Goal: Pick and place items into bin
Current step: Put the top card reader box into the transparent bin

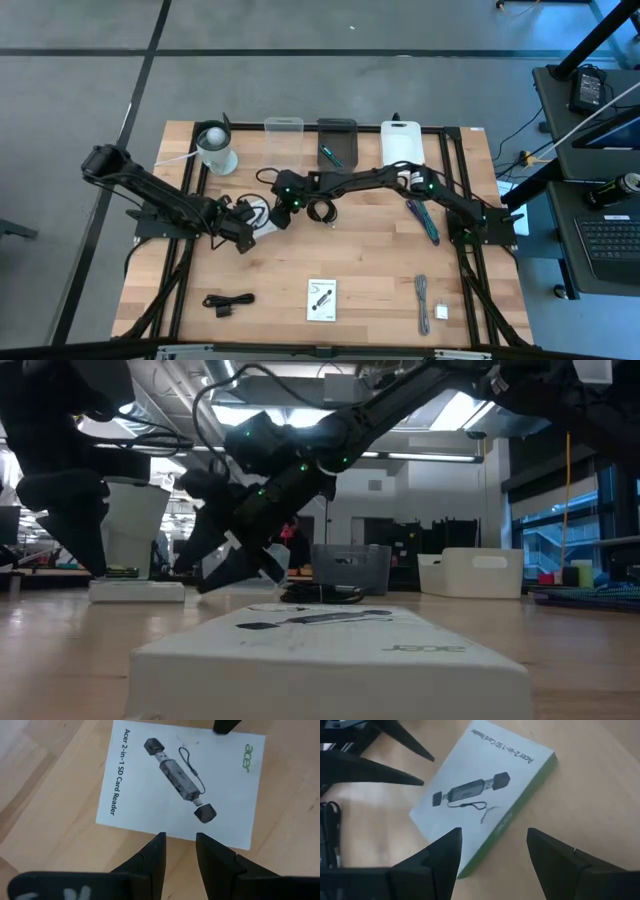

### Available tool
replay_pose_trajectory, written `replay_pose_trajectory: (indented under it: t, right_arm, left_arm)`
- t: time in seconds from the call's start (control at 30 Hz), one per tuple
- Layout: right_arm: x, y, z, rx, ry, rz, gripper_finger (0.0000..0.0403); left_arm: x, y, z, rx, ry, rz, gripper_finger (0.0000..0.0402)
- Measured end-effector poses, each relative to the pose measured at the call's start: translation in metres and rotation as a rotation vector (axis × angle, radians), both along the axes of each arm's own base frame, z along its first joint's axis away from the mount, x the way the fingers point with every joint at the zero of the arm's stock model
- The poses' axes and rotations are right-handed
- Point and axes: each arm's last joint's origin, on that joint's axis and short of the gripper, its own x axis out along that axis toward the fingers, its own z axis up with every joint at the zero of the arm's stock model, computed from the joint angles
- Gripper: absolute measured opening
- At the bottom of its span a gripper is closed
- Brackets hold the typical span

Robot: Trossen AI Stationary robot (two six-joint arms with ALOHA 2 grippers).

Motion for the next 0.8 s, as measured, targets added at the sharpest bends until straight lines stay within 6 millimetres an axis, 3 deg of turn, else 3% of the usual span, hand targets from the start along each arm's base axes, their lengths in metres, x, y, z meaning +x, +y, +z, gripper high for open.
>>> replay_pose_trajectory:
  t: [0.8]
  right_arm:
    - [0.0018,-0.0004,-0.0007,0.023,-0.009,-0.051,0.0227]
  left_arm:
    - [0.0045,-0.0020,-0.0080,0.000,0.028,0.010,0.0102]
